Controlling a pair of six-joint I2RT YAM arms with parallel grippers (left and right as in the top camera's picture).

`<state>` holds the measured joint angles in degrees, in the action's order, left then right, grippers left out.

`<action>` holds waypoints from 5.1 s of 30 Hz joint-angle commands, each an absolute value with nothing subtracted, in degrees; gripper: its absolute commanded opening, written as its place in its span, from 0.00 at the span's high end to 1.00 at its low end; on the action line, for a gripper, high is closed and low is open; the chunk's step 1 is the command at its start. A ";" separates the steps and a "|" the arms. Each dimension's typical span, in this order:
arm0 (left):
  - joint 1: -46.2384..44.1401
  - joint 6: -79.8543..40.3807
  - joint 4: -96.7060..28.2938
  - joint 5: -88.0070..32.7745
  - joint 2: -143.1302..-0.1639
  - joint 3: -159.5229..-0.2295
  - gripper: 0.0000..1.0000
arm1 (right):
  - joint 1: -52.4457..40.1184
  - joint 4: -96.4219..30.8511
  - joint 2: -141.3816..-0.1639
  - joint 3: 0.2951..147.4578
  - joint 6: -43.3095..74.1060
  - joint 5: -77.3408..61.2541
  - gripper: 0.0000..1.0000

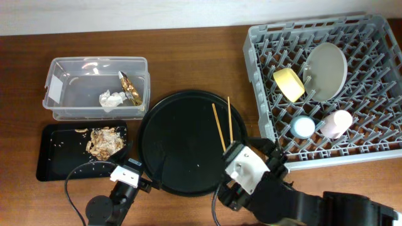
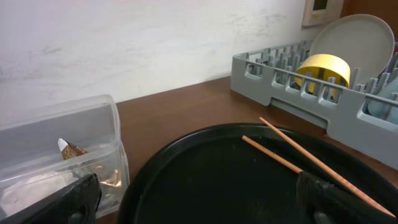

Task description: Sort waste into correct bins and load items into the dishwasher rack

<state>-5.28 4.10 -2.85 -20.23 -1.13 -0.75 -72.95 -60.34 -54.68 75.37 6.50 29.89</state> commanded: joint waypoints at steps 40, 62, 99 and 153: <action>-5.13 4.82 -3.14 -20.80 -0.73 -0.58 0.01 | -21.58 -74.96 -108.57 94.83 -2.07 -30.46 0.01; -5.13 4.82 -3.14 -20.80 -0.73 -0.58 0.01 | -15.75 -48.82 -94.63 84.82 10.26 17.65 0.96; -5.13 4.82 -3.14 -20.80 -0.73 -0.58 0.00 | -7.99 -57.19 -80.47 80.42 7.97 -0.89 0.53; -5.13 4.82 -3.14 -20.80 -0.73 -0.58 0.01 | -6.35 -4.03 -0.32 0.32 6.85 -4.08 0.01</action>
